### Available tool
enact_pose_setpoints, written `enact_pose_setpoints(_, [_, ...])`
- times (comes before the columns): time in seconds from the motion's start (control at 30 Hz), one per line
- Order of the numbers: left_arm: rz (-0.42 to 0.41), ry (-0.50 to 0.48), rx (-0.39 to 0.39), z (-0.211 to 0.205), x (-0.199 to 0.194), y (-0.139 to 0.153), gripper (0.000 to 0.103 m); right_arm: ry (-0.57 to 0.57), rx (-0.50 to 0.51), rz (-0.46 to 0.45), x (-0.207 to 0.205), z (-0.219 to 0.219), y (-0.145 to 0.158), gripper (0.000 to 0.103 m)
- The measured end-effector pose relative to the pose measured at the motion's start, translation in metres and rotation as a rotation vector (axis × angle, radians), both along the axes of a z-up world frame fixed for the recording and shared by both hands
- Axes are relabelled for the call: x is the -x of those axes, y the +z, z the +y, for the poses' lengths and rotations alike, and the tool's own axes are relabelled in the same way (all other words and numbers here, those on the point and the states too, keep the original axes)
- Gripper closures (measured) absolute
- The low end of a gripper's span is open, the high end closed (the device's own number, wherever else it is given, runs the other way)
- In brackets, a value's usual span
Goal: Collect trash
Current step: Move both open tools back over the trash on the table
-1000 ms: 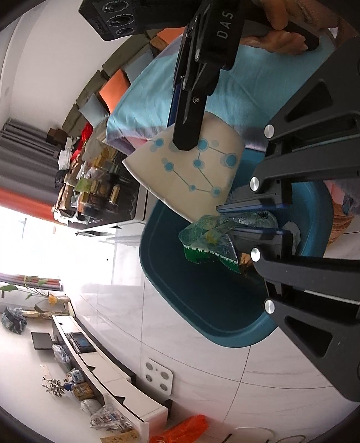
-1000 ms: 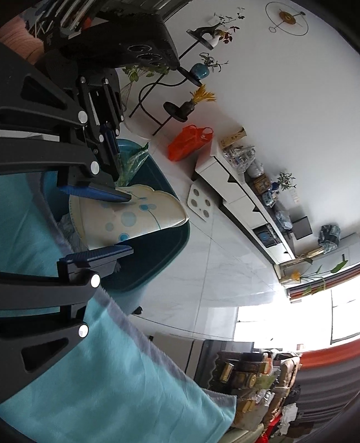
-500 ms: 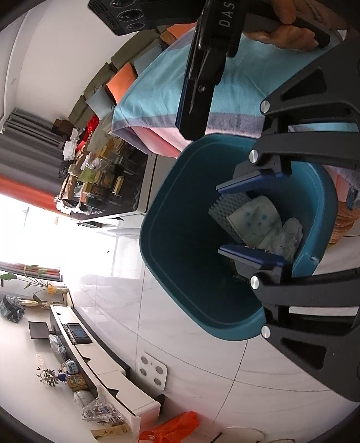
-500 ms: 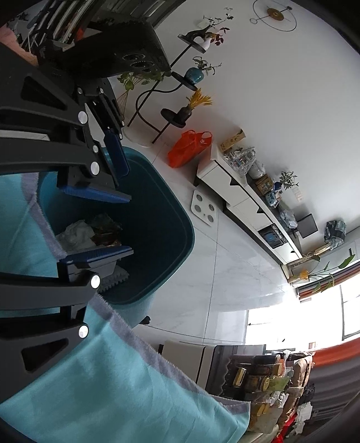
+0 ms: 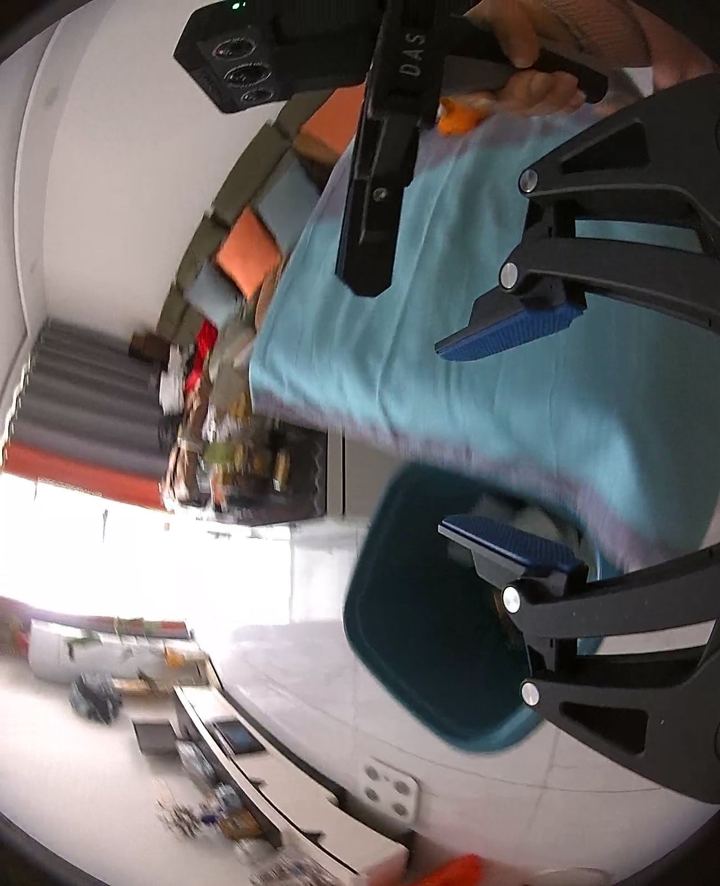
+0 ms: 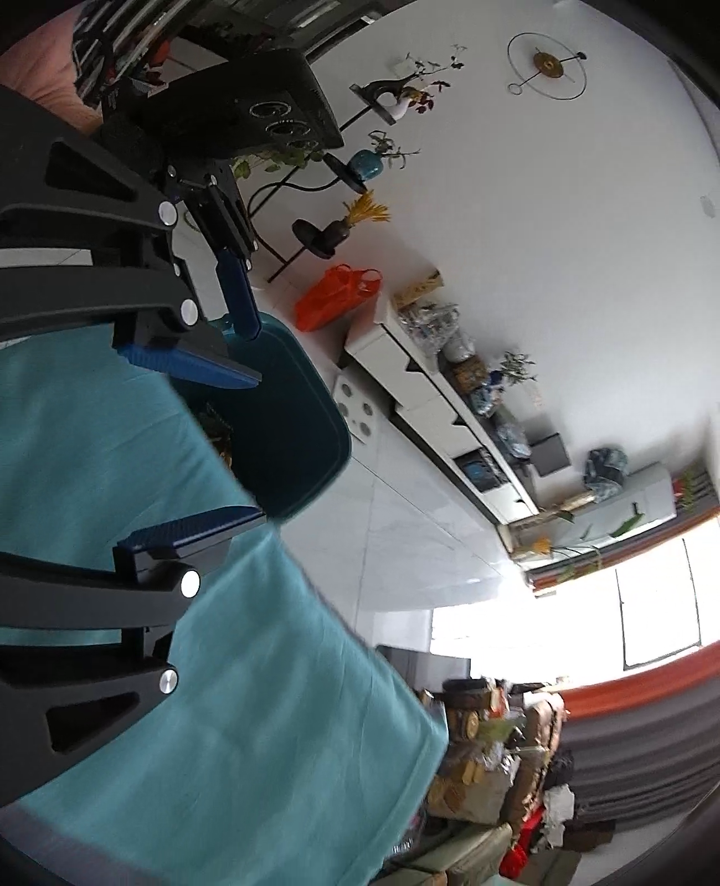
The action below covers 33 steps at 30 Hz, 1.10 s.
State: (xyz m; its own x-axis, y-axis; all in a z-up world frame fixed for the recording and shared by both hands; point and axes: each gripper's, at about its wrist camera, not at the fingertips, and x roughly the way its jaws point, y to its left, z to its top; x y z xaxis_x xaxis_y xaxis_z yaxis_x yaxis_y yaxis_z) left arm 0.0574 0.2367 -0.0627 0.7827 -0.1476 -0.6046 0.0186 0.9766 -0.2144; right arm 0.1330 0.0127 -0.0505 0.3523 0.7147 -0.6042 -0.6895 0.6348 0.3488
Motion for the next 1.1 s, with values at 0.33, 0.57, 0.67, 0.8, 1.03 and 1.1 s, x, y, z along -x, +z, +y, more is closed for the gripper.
enact_pose_setpoints(0.33, [-0.012, -0.261, 0.043, -0.119, -0.004, 0.008, 0.044, -0.188, -0.012, -0.048, 0.027, -0.108, 0.01, 0.061])
enact_pose_setpoints(0.57, [0.015, -0.391, 0.042, -0.183, -0.009, 0.003, 0.044, -0.335, -0.014, -0.046, 0.047, -0.175, 0.001, 0.061])
enact_pose_setpoints(0.67, [0.028, -0.441, 0.032, -0.206, -0.014, 0.001, 0.044, -0.403, -0.008, -0.044, 0.056, -0.205, -0.007, 0.061])
enact_pose_setpoints(0.8, [0.052, -0.503, 0.021, -0.238, -0.02, -0.005, 0.044, -0.489, -0.01, -0.031, 0.064, -0.241, -0.013, 0.061])
enact_pose_setpoints(1.03, [0.109, -0.565, 0.02, -0.275, -0.031, -0.018, 0.046, -0.599, -0.011, -0.04, 0.07, -0.283, -0.017, 0.061])
enact_pose_setpoints(1.1, [0.125, -0.573, 0.028, -0.284, -0.037, -0.02, 0.047, -0.623, -0.01, -0.049, 0.069, -0.29, -0.016, 0.061])
